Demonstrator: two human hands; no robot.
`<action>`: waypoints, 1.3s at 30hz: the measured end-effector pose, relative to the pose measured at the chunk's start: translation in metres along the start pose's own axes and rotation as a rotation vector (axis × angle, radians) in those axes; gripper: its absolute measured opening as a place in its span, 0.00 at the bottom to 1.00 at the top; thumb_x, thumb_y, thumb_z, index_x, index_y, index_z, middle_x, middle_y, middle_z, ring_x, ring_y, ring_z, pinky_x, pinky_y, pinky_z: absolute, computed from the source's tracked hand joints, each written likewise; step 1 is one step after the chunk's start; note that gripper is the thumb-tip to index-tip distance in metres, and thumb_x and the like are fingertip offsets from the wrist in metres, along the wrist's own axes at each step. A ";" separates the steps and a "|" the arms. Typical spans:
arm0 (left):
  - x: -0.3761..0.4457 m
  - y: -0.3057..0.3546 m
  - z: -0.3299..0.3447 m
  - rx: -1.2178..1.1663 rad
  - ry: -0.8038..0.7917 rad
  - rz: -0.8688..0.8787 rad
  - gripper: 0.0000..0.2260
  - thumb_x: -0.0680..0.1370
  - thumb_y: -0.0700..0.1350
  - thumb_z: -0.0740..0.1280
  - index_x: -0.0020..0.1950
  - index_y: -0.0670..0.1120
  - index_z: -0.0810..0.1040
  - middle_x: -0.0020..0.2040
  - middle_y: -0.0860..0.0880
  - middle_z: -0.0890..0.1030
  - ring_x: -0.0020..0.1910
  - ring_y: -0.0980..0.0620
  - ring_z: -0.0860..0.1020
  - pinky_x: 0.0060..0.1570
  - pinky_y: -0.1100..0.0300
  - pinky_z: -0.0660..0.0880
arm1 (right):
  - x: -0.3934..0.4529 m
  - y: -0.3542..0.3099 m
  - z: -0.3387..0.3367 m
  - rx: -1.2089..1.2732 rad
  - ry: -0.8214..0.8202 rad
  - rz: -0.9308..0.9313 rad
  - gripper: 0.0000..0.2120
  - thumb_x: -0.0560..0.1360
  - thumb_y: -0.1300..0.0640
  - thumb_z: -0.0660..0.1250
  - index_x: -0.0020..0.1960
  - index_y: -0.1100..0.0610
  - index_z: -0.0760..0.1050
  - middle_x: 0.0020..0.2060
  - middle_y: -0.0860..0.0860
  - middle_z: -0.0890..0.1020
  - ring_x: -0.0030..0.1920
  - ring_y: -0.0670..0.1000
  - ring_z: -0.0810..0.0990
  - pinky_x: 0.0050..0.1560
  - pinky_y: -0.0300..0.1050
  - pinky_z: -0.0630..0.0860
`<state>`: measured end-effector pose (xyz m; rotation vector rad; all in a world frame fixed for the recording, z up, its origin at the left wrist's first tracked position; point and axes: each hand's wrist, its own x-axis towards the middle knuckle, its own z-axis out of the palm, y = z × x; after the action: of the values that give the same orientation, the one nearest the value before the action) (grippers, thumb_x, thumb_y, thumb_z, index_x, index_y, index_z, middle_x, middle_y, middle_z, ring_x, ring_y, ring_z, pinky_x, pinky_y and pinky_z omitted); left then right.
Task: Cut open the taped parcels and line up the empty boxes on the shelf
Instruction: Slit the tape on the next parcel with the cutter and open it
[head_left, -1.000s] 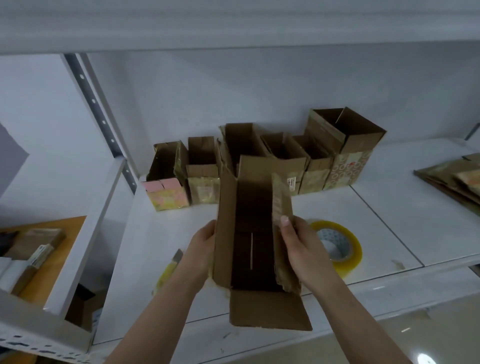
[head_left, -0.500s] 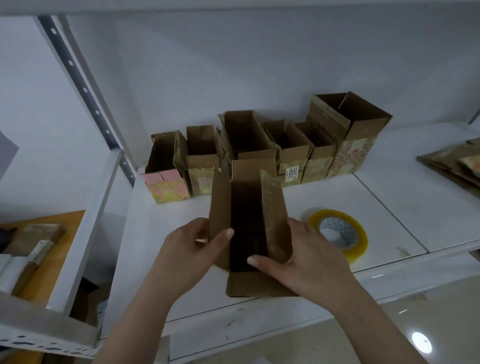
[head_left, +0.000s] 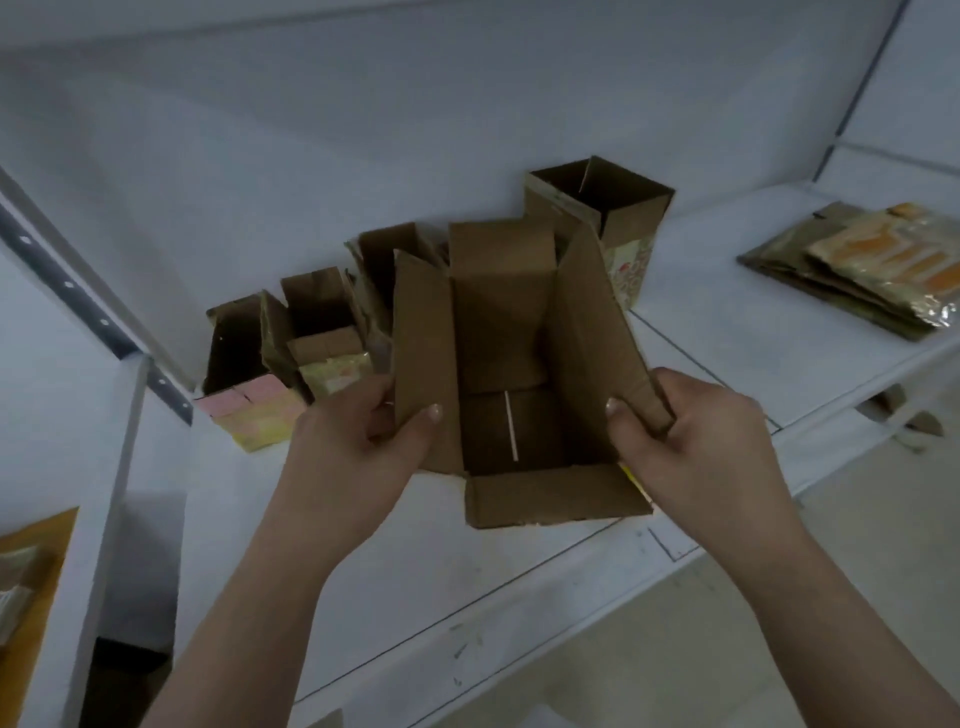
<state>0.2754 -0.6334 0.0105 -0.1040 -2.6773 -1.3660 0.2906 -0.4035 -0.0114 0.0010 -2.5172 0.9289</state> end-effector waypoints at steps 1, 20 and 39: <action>0.006 0.011 0.008 -0.002 -0.025 0.037 0.06 0.78 0.50 0.67 0.43 0.61 0.76 0.35 0.60 0.82 0.37 0.63 0.81 0.33 0.73 0.74 | 0.003 0.008 -0.011 0.003 0.024 0.010 0.23 0.74 0.56 0.70 0.28 0.53 0.60 0.20 0.47 0.63 0.22 0.49 0.66 0.26 0.42 0.57; 0.060 0.122 0.253 -0.057 -0.361 0.138 0.09 0.78 0.52 0.66 0.49 0.48 0.80 0.42 0.49 0.83 0.43 0.50 0.81 0.48 0.44 0.78 | 0.040 0.217 -0.155 -0.248 0.061 0.282 0.14 0.75 0.54 0.67 0.33 0.59 0.72 0.24 0.52 0.72 0.30 0.50 0.72 0.31 0.44 0.65; 0.195 0.177 0.345 0.111 -0.255 0.148 0.13 0.79 0.52 0.63 0.50 0.43 0.79 0.42 0.45 0.82 0.41 0.49 0.80 0.43 0.51 0.77 | 0.196 0.324 -0.155 -0.274 -0.027 0.183 0.17 0.76 0.52 0.67 0.32 0.58 0.69 0.24 0.51 0.71 0.27 0.50 0.71 0.27 0.43 0.60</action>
<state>0.0736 -0.2499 -0.0190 -0.4862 -2.8741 -1.2312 0.1289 -0.0282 -0.0255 -0.3091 -2.6835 0.6455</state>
